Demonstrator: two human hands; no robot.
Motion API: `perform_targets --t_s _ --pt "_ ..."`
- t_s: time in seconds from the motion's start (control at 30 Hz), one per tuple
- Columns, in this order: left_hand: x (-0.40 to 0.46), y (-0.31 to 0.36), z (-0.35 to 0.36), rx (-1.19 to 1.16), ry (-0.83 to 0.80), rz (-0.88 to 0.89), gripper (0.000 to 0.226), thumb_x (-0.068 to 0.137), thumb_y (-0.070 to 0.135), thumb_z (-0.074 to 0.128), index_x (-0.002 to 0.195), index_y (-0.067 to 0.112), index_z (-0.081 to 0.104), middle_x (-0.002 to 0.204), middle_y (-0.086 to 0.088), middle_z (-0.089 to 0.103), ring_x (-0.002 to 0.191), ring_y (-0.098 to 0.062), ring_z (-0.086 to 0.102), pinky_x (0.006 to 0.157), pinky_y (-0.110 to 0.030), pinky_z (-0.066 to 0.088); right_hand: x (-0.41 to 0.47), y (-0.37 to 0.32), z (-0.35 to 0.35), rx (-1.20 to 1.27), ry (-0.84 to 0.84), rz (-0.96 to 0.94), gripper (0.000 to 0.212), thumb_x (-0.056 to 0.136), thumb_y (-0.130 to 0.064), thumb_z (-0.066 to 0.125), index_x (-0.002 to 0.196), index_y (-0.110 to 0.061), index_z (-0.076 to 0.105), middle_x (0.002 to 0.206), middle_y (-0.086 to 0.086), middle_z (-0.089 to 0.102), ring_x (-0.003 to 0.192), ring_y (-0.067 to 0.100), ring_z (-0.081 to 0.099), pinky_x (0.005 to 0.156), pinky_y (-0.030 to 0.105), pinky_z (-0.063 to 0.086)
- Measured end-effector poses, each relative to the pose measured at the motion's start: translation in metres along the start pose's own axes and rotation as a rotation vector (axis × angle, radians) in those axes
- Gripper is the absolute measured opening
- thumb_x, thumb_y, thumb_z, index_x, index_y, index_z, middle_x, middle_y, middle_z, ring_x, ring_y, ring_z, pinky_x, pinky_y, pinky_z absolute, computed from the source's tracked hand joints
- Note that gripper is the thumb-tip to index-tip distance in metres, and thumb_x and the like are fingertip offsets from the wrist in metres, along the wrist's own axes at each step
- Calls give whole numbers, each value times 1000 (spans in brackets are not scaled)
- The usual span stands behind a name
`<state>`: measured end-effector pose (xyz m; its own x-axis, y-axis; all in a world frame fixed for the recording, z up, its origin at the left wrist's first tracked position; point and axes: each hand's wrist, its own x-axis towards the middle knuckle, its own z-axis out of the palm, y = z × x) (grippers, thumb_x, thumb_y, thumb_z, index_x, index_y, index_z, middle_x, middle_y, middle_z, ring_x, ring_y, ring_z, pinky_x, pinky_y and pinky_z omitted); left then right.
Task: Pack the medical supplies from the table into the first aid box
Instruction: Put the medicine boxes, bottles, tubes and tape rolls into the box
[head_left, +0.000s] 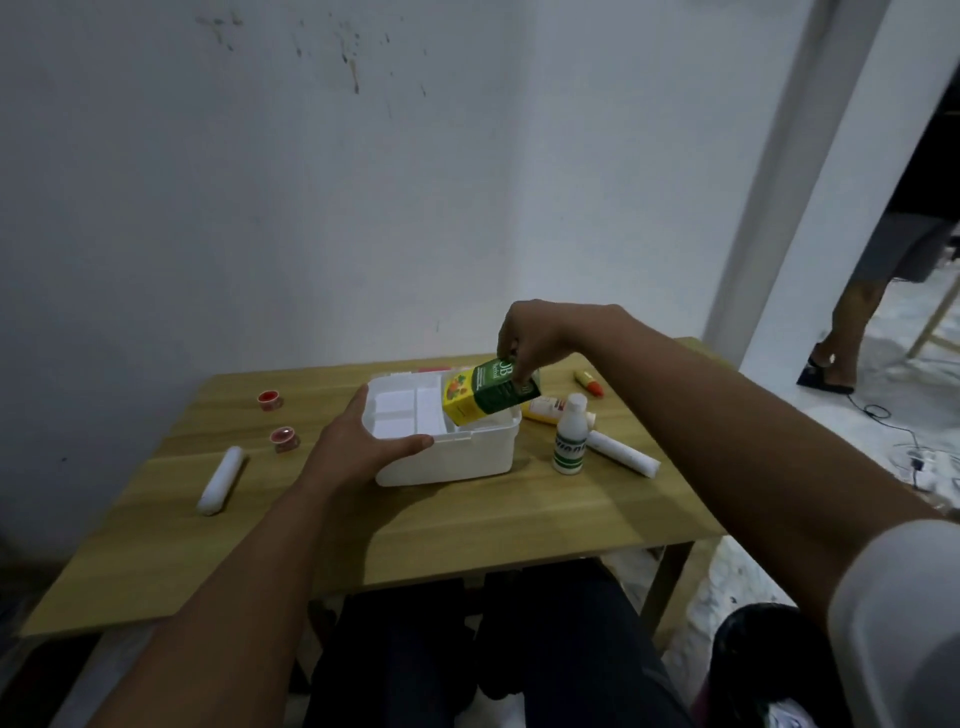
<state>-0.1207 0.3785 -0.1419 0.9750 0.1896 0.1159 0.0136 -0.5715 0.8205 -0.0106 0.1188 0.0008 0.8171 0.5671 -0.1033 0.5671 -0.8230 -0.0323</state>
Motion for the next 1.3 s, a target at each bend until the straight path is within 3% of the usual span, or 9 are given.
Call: perform_targets --t_s 0.27,0.37,0.5,0.7,0.83,0.97,1.1,1.2,1.3 --pt "-1 -2 1 -30 11 1 113 66 57 92 160 36 34 154 3 51 119 -15 48 78 -33 46 8 -10 4 -111 14 -14 46 78 -26 84 122 -15 76 113 4 75 100 22 66 76 31 54" --pt "0 0 1 -15 3 -5 114 68 56 91 162 35 30 157 1 48 133 -24 49 76 -31 46 17 -19 10 -128 16 -25 45 76 -27 85 118 -15 77 108 4 75 96 22 67 74 32 56" --pt "1 1 3 -4 6 -23 114 70 54 91 163 34 28 160 0 45 138 -27 47 79 -32 46 30 -31 31 -30 36 -42 42 77 -26 87 116 -13 78 110 4 75 95 19 65 64 24 44" --pt "3 -2 4 9 3 -1 108 72 50 90 161 35 30 158 0 47 130 -23 48 67 -18 40 42 -44 72 78 38 -11 38 73 -32 90 107 -16 80 105 0 76 97 19 69 82 35 58" --pt "4 -6 3 4 -2 11 109 69 55 91 159 37 32 154 2 50 119 -13 45 69 -22 43 47 -52 92 47 77 -24 29 77 -29 85 102 -15 80 101 2 74 93 22 65 73 32 51" --pt "5 -7 3 1 -10 2 116 64 63 90 160 37 31 155 3 50 127 -19 49 76 -29 47 50 -51 96 68 89 -25 29 77 -28 85 102 -14 79 101 4 74 90 21 64 70 29 43" --pt "3 -6 5 16 4 1 114 66 59 90 161 36 30 156 2 48 135 -25 48 84 -35 48 46 -46 90 115 77 -40 38 78 -32 87 110 -14 78 108 2 74 99 20 64 77 29 46" --pt "1 -8 4 -3 -8 11 114 65 64 89 160 40 30 157 4 48 136 -24 48 86 -36 49 38 -26 65 317 178 -38 34 79 -27 88 107 -11 80 108 2 77 98 16 68 88 29 53" --pt "0 -8 2 -7 -13 20 121 55 78 84 158 44 31 154 8 51 131 -21 51 86 -36 52 30 17 41 467 395 58 17 83 -20 83 97 -10 82 97 6 80 80 13 69 87 37 60"
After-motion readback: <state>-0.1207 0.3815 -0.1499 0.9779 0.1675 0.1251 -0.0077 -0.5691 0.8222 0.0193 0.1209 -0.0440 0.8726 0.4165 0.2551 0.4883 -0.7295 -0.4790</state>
